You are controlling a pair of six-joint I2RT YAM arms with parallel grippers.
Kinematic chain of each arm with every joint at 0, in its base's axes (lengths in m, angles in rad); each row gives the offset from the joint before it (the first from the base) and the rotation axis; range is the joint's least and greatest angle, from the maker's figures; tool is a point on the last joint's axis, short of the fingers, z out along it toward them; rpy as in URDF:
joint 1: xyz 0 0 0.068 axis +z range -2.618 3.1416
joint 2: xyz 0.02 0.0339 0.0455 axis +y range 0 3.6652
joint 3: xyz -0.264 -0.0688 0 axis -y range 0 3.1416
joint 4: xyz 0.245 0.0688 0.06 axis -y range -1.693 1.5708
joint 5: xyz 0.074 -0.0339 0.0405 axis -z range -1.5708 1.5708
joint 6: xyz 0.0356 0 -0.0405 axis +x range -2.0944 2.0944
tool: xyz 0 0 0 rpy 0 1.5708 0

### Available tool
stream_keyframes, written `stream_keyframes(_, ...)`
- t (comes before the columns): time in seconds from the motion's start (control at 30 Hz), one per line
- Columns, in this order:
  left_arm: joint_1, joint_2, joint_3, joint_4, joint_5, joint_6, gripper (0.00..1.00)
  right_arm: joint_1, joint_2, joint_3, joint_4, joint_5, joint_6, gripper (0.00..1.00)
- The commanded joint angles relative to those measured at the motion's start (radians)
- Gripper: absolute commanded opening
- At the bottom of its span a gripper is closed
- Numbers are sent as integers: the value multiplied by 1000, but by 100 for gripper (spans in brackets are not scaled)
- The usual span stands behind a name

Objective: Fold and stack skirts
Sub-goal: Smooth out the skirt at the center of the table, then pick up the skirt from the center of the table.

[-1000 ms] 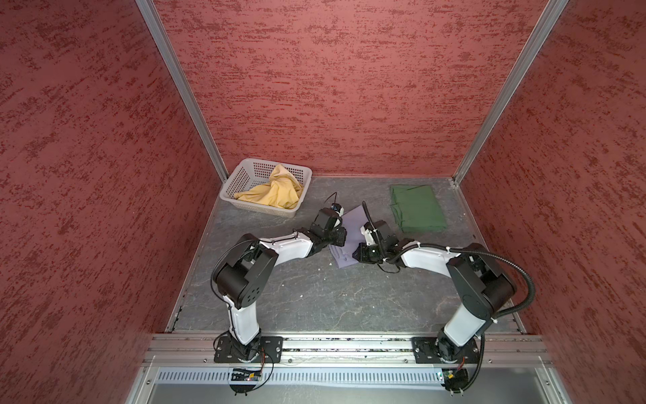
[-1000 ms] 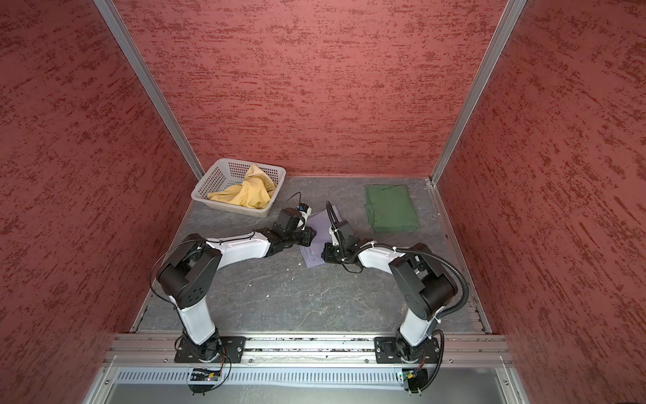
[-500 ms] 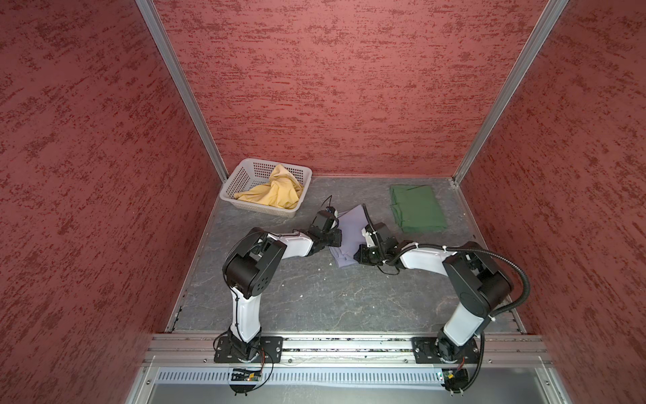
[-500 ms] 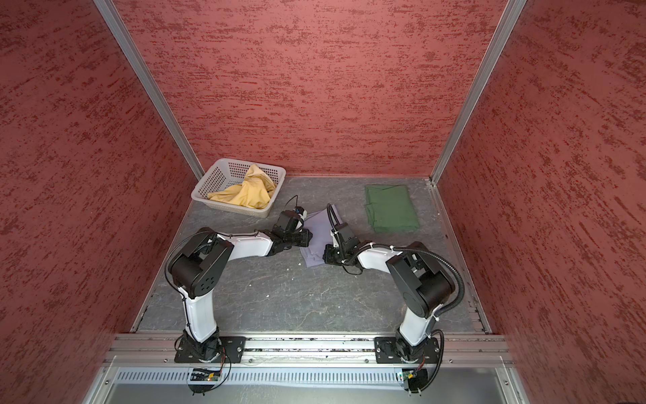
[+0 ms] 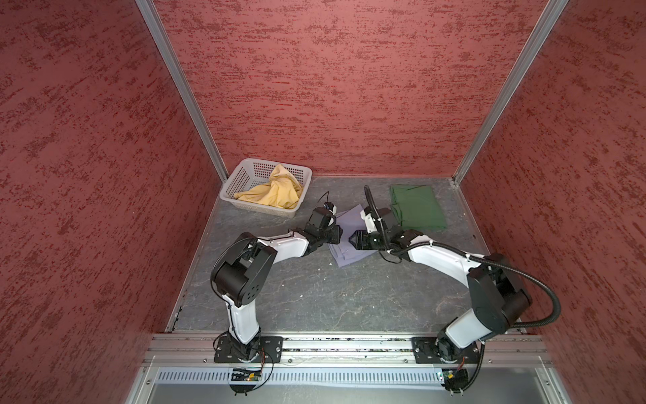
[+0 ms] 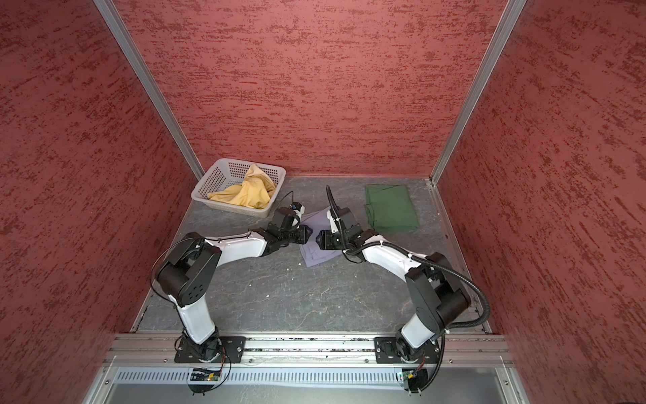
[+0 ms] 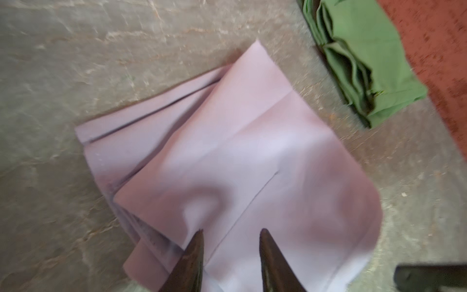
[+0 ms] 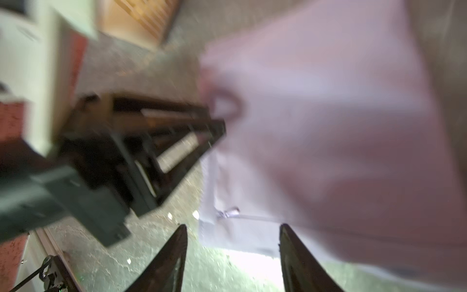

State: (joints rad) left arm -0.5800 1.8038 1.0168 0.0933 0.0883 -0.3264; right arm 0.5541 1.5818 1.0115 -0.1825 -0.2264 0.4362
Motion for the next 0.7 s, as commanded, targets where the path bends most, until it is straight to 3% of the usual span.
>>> stream_keyframes(0.0, -19, -61, -33, -14, -2, -2, 42, -40, -34, 36, -13, 42, -83, 62)
stream_keyframes(0.17, -53, -96, -44, -98, -20, -38, 44, -171, -4, 114, -48, -138, -85, 69)
stream_keyframes(0.33, -94, -81, -40, -170, -54, -89, 44, -343, 107, 171, -22, -387, -43, 92)
stream_keyframes(0.67, -112, -29, -116, -70, -52, -146, 43, -416, 268, 292, -192, -387, -192, 88)
